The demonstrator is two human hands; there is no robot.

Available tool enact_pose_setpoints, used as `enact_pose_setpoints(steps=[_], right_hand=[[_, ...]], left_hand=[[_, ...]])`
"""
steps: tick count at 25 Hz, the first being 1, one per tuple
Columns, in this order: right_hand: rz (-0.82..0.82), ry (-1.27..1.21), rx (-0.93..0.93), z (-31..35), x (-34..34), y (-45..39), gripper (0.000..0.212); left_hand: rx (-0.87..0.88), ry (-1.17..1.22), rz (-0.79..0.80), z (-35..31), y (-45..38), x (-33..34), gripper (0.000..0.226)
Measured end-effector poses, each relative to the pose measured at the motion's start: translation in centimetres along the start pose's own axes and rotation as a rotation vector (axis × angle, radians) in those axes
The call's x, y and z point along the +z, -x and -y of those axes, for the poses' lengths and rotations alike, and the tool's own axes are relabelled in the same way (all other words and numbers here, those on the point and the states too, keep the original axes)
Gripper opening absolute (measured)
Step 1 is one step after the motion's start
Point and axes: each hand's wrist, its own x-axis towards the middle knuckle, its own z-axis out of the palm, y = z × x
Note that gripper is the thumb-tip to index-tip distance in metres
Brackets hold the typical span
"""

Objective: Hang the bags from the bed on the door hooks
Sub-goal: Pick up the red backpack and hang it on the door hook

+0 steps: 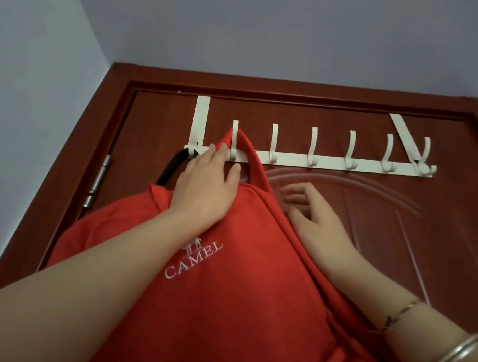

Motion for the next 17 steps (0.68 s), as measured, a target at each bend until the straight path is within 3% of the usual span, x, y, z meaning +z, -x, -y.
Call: enact_pose_setpoints(steps=[3,8,12,17], right_hand=[[0.01,0.057,0.064,-0.1,-2.5,2.0,0.031],[0.047,0.166,0.202,1.3,-10.8,5.8,0.026],[0.082,0.343,0.317,4.3,-22.4,12.4,0.027],[0.091,0.532,0.589,9.9,-39.6,24.3,0.036]], left_hand=[[0.063,-0.049,-0.005,-1.9,3.5,0.4,0.056],[0.151,0.077,0.089,-8.7,8.1,-0.3,0.045],[0.145,0.238,0.168,-17.2,12.0,-0.8,0.028],[0.03,0.646,0.37,-32.0,20.9,-1.4,0.022]])
